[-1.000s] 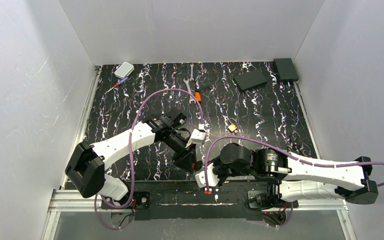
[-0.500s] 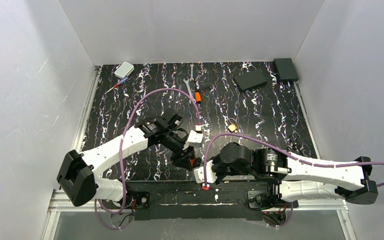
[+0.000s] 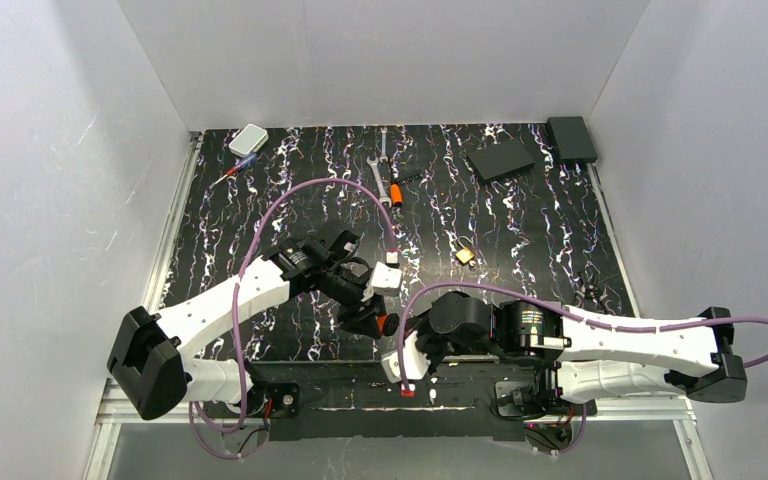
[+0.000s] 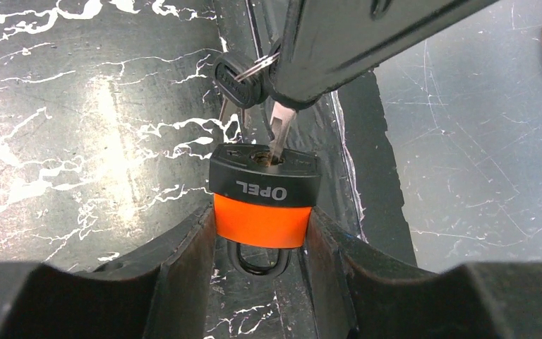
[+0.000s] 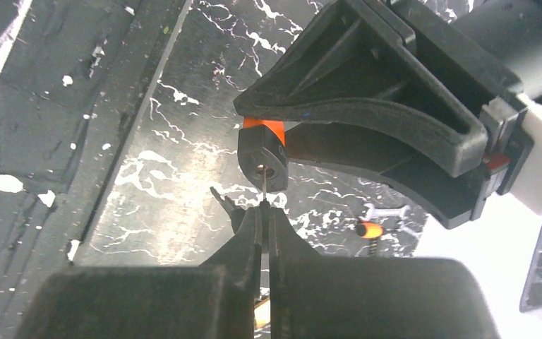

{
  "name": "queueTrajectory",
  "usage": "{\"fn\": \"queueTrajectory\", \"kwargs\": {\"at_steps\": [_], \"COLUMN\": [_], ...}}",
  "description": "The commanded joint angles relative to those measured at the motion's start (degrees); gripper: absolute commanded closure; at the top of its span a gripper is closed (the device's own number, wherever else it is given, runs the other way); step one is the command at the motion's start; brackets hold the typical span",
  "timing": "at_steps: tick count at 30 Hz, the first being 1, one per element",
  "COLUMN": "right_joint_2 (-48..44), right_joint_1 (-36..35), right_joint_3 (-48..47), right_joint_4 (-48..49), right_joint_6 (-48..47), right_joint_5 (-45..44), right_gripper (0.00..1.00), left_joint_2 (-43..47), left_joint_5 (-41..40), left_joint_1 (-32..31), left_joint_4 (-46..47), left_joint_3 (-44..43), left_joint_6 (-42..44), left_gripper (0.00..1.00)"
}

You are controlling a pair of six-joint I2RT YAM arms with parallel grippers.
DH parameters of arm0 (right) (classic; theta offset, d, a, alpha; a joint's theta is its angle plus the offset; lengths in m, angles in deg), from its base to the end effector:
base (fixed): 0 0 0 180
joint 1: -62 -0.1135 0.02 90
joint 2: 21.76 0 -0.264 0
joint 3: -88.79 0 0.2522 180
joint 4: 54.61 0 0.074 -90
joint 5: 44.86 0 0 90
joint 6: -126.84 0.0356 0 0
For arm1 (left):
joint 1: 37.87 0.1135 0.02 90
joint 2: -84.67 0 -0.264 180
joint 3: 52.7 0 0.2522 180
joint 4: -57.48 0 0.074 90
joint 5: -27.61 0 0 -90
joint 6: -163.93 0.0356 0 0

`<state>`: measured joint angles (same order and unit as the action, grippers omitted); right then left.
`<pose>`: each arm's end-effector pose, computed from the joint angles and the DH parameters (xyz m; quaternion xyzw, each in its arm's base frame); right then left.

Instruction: Unlock with the key

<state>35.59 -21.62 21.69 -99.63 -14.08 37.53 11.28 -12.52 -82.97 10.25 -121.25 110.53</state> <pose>0.0286 0.2135 0.3154 -0.8055 0.3705 0.0726 0.4567 0.1610 -0.2001 0.2687 0.6646 0.5591 -0.4194 0.2643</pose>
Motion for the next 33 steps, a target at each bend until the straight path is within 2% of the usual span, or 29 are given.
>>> {"fn": "queueTrajectory", "kwargs": {"at_steps": [1,6,10,19,24,33], "right_joint_2": [0.6,-0.6,-0.1,-1.5,-0.4,0.4], "right_joint_1": [-2.5,-3.3,-3.4,-3.4,-3.4,-3.4], "right_joint_3": [1.8,4.2,4.5,4.9,4.6,5.0], "right_joint_4": [5.6,11.4,11.9,17.9,11.7,9.8], "right_joint_6": [-8.4,-12.2,-12.2,-0.6,-7.4,-13.5], "right_joint_5": [-4.0,-4.8,-4.0,0.1,3.0,1.6], "right_gripper": [0.99,0.99,0.99,0.99,0.99,0.99], "left_joint_2": [2.6,2.9,3.4,6.1,6.6,8.1], "left_joint_5": [8.6,8.7,7.5,3.6,6.4,5.8], "left_joint_1": [-0.4,-0.4,-0.4,-0.4,-0.4,-1.3], "left_joint_4": [7.0,7.6,8.7,13.1,13.1,13.1], "left_joint_3": [-2.2,-2.1,-1.8,0.7,0.7,1.6], "left_joint_6": [0.6,0.5,0.1,-0.4,-0.1,0.7], "left_gripper": [1.0,1.0,1.0,1.0,1.0,1.0]}}
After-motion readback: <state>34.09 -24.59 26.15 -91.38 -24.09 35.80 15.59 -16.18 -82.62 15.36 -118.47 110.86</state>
